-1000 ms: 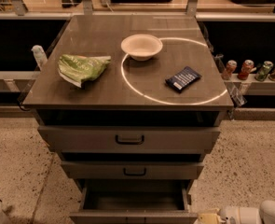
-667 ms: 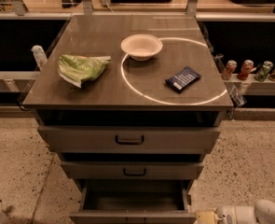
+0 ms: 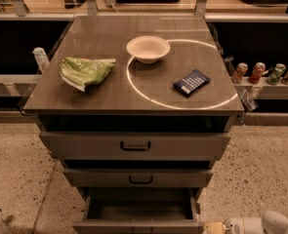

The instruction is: Close bottom drawer

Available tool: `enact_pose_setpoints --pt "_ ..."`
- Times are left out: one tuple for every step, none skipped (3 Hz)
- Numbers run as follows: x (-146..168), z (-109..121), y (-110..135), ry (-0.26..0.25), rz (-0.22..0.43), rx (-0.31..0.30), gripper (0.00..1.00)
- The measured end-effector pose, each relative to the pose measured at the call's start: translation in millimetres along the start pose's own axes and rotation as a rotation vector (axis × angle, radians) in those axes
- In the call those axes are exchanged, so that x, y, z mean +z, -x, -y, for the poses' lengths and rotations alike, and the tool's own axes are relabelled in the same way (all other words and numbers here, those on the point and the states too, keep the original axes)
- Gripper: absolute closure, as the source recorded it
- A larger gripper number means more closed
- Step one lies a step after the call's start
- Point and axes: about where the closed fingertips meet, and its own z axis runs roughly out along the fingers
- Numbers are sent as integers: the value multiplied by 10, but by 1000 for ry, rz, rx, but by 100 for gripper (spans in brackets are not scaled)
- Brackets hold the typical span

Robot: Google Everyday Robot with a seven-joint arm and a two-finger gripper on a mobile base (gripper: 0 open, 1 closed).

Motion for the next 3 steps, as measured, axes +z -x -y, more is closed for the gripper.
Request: enact_pose_setpoints --pt "73 136 -91 0 -5 53 100" --pt "165 238 -135 12 -10 79 100" --pt "160 225 -127 13 -10 80 100"
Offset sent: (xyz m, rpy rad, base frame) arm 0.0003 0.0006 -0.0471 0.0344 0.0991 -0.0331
